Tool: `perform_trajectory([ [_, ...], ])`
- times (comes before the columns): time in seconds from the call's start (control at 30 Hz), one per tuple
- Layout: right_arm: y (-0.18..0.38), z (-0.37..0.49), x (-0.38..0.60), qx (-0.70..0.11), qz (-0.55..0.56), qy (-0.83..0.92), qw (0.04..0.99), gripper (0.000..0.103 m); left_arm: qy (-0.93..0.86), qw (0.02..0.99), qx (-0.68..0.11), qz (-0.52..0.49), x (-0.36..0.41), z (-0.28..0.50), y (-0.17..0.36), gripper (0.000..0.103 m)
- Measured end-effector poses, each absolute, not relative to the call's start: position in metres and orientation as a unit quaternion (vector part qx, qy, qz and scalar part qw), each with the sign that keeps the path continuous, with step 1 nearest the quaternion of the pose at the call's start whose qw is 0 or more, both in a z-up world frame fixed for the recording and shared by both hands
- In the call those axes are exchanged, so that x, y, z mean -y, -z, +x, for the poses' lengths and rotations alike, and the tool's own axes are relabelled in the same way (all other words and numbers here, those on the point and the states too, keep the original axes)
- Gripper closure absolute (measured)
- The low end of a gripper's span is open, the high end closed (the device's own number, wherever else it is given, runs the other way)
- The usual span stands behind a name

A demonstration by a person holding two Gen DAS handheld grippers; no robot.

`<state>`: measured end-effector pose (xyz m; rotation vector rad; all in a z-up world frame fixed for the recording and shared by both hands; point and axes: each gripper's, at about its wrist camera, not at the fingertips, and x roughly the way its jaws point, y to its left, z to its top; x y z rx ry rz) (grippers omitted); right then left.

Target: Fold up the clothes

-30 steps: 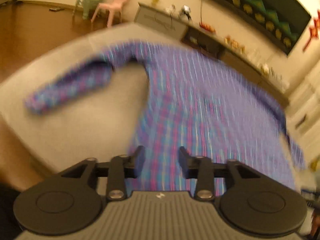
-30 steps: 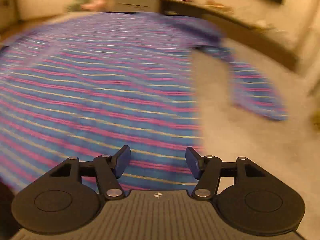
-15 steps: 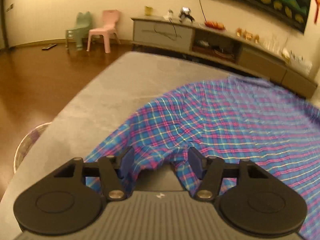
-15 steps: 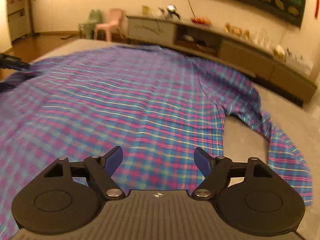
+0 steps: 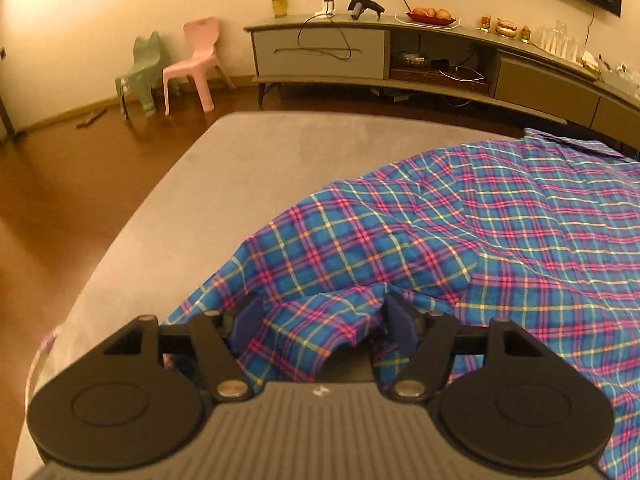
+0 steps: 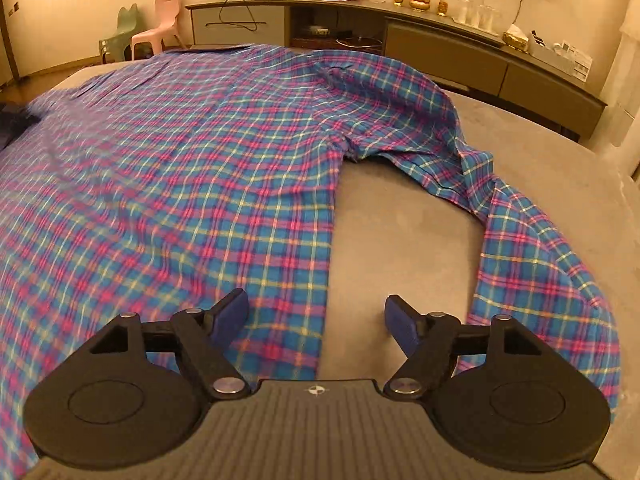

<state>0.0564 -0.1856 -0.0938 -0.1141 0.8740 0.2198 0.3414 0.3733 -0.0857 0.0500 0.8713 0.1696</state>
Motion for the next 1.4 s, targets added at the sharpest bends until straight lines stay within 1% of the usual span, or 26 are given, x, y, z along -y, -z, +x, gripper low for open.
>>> perform_trajectory([
  [0.03, 0.094, 0.051, 0.187, -0.424, -0.055, -0.114, 0.897, 0.027, -0.088, 0.901, -0.424, 0.033, -0.368, 0.343, 0.083, 0.036],
  [0.1, 0.088, 0.046, 0.188, -0.421, -0.062, -0.123, 0.897, 0.032, -0.099, 0.899, -0.423, 0.054, -0.356, 0.342, 0.074, 0.042],
  [0.13, 0.082, 0.045, 0.198, -0.403, -0.061, -0.102, 0.908, 0.031, -0.099, 0.903, -0.412, 0.066, -0.349, 0.335, 0.065, 0.042],
  [0.23, 0.068, 0.047, 0.233, -0.345, -0.073, -0.015, 0.936, 0.019, -0.045, 0.922, -0.378, 0.071, -0.322, 0.302, 0.029, 0.042],
  [0.33, 0.083, 0.059, 0.253, -0.363, -0.083, 0.010, 0.928, 0.019, 0.033, 0.931, -0.362, 0.041, -0.289, 0.264, 0.000, 0.042],
  [0.4, 0.098, 0.063, 0.256, -0.385, -0.081, 0.007, 0.919, 0.023, 0.082, 0.931, -0.355, 0.023, -0.264, 0.242, -0.016, 0.041],
  [0.43, 0.099, 0.064, 0.259, -0.385, -0.067, 0.009, 0.920, 0.030, 0.110, 0.929, -0.352, 0.019, -0.246, 0.231, -0.022, 0.040],
  [0.47, 0.097, 0.065, 0.264, -0.389, -0.051, 0.011, 0.920, 0.063, 0.139, 0.926, -0.349, 0.016, -0.227, 0.220, -0.027, 0.040],
  [0.5, 0.095, 0.066, 0.267, -0.393, -0.044, 0.016, 0.918, 0.082, 0.168, 0.923, -0.346, 0.013, -0.208, 0.209, -0.032, 0.038],
  [0.53, 0.093, 0.065, 0.271, -0.392, -0.043, 0.023, 0.918, 0.095, 0.194, 0.918, -0.347, 0.007, -0.191, 0.199, -0.036, 0.036],
  [0.6, 0.089, 0.061, 0.278, -0.388, -0.012, 0.019, 0.921, 0.100, 0.251, 0.900, -0.357, -0.003, -0.148, 0.179, -0.036, 0.035],
  [0.63, 0.086, 0.059, 0.283, -0.383, 0.011, 0.015, 0.923, 0.101, 0.274, 0.891, -0.362, -0.002, -0.127, 0.170, -0.036, 0.035],
  [0.73, 0.066, 0.041, 0.307, -0.345, 0.162, -0.021, 0.924, 0.101, 0.335, 0.869, -0.362, 0.028, -0.056, 0.142, -0.034, 0.030],
  [0.8, 0.057, 0.029, 0.323, -0.313, 0.268, -0.052, 0.910, 0.101, 0.360, 0.861, -0.355, 0.058, -0.009, 0.125, -0.032, 0.023],
  [0.87, 0.055, 0.020, 0.331, -0.290, 0.354, -0.086, 0.885, 0.101, 0.380, 0.854, -0.351, 0.061, 0.027, 0.119, -0.028, 0.019],
  [0.9, 0.056, 0.018, 0.331, -0.288, 0.373, -0.098, 0.876, 0.101, 0.389, 0.850, -0.349, 0.060, 0.044, 0.117, -0.026, 0.014],
  [0.93, 0.057, 0.016, 0.331, -0.287, 0.389, -0.109, 0.868, 0.101, 0.398, 0.847, -0.347, 0.059, 0.061, 0.115, -0.023, 0.012],
  [1.0, 0.060, 0.013, 0.329, -0.285, 0.421, -0.131, 0.851, 0.101, 0.383, 0.855, -0.345, 0.057, 0.085, 0.117, -0.016, 0.010],
  [1.07, 0.062, 0.011, 0.326, -0.287, 0.431, -0.145, 0.843, 0.101, 0.371, 0.855, -0.360, 0.031, 0.091, 0.125, -0.006, 0.008],
  [1.13, 0.065, 0.010, 0.325, -0.289, 0.436, -0.154, 0.838, 0.101, 0.362, 0.853, -0.377, 0.003, 0.096, 0.134, 0.004, 0.008],
  [1.17, 0.066, 0.010, 0.324, -0.290, 0.438, -0.158, 0.836, 0.101, 0.357, 0.851, -0.385, -0.011, 0.098, 0.138, 0.009, 0.011],
  [1.23, 0.066, 0.009, 0.327, -0.290, 0.441, -0.163, 0.834, 0.101, 0.347, 0.847, -0.401, -0.039, 0.102, 0.147, 0.019, 0.028],
  [1.3, 0.067, 0.009, 0.329, -0.290, 0.447, -0.163, 0.830, 0.100, 0.347, 0.838, -0.417, -0.067, 0.103, 0.155, 0.028, 0.080],
  [1.33, 0.068, 0.010, 0.328, -0.290, 0.451, -0.162, 0.828, 0.100, 0.353, 0.832, -0.422, -0.077, 0.101, 0.157, 0.030, 0.090],
  [1.37, 0.069, 0.010, 0.328, -0.289, 0.456, -0.163, 0.826, 0.100, 0.355, 0.830, -0.422, -0.081, 0.102, 0.158, 0.031, 0.097],
  [1.4, 0.069, 0.010, 0.327, -0.287, 0.461, -0.162, 0.824, 0.100, 0.354, 0.833, -0.418, -0.082, 0.101, 0.157, 0.029, 0.093],
])
